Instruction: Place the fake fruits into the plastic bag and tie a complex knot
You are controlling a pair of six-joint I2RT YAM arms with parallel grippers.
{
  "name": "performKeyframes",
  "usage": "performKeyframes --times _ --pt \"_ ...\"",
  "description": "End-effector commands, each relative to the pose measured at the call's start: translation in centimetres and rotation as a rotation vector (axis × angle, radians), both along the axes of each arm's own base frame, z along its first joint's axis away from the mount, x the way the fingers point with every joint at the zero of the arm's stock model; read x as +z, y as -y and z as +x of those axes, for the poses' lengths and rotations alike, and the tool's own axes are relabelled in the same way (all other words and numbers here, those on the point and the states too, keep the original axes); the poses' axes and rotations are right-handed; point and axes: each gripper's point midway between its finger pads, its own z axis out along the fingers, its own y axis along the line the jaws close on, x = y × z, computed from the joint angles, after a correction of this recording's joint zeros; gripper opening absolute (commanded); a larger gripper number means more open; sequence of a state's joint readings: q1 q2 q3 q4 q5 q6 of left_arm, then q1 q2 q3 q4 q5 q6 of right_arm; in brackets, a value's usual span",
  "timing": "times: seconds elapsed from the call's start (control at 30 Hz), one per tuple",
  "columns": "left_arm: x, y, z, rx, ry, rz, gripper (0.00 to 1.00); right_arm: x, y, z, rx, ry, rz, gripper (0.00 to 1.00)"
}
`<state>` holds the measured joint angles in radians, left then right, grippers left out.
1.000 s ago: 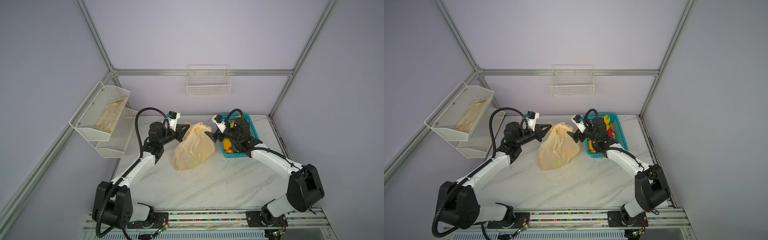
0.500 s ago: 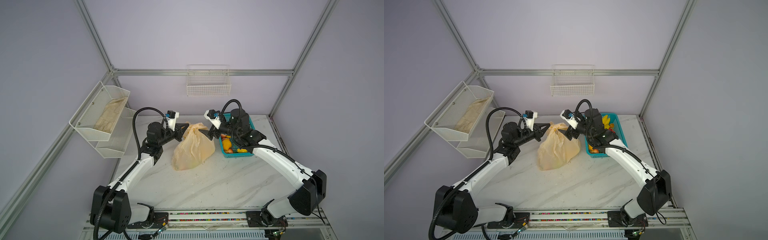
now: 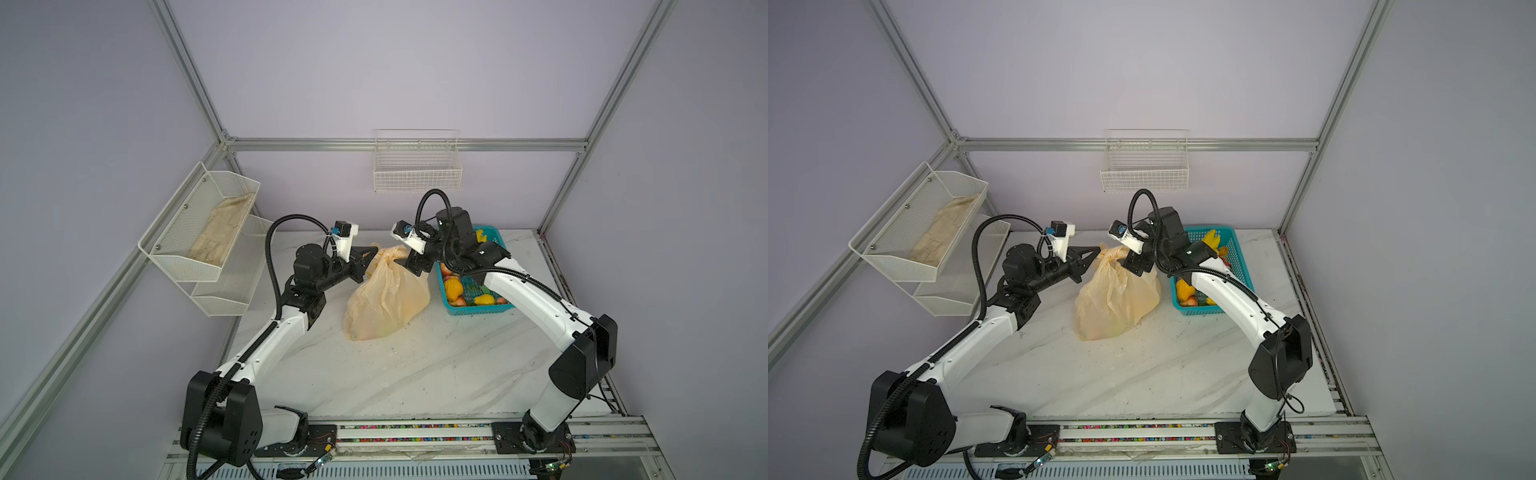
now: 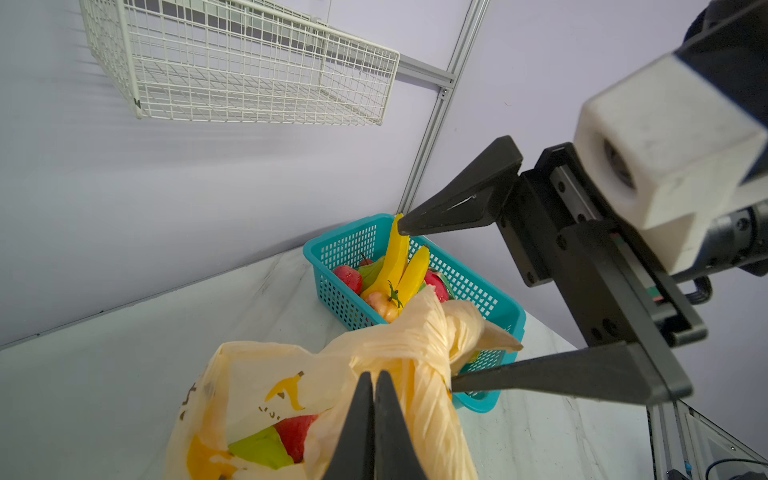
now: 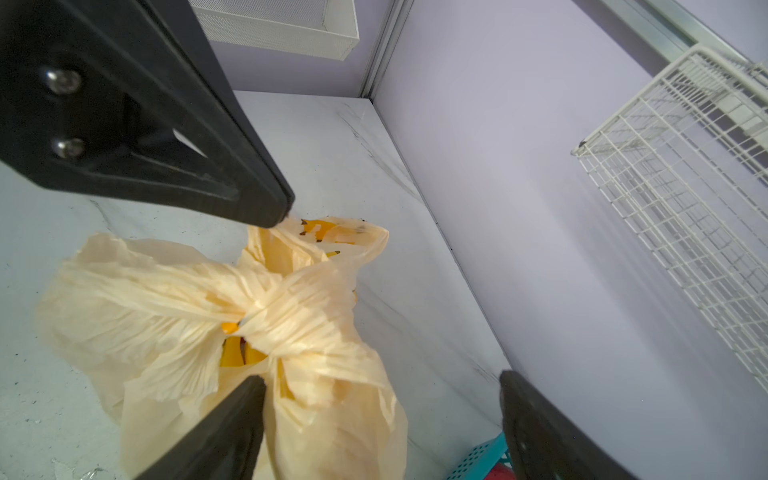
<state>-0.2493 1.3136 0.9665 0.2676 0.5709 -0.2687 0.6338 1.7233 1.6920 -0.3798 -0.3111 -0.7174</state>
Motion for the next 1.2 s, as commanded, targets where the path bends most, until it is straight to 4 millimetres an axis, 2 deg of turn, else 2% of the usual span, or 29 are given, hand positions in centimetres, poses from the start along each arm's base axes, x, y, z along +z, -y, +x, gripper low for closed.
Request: performKeyframes --times 0.0,0.17,0.33,0.73,0.83,0.97,1.07,1.17 --pt "0.3 0.1 -0.5 -0.008 0.046 0.011 0.00 -0.3 -0.5 -0.4 0.048 -0.005 -0.034 0.83" --pt "0.3 0.1 -0.5 -0.010 0.046 0.015 0.00 -0.8 -1.3 -0.4 0.080 -0.028 -0.032 0.71" --pt "0.2 0.1 -0.4 -0.007 0.045 0.019 0.00 -0.7 -1.9 -0.6 0.110 -0.029 -0.012 0.68" --pt "0.1 0.2 -0.4 -0.009 0.043 0.025 0.00 -1.0 -3.2 -0.5 0.154 -0.046 0.028 0.49" --pt "0.1 0.2 -0.4 -0.010 0.041 0.023 0.00 -0.6 -3.5 -0.6 0.163 -0.036 0.070 0.33" --pt "0.3 0.2 -0.5 -0.008 0.042 0.015 0.00 -0.1 -3.9 -0.8 0.170 -0.016 0.133 0.18" --pt "0.6 -0.1 -0.5 0.013 0.046 0.002 0.00 0.2 -4.0 -0.8 0.168 0.004 0.178 0.00" --pt "1.1 -0.5 -0.5 0.043 0.057 -0.022 0.00 0.4 -4.0 -0.9 0.165 0.024 0.212 0.00"
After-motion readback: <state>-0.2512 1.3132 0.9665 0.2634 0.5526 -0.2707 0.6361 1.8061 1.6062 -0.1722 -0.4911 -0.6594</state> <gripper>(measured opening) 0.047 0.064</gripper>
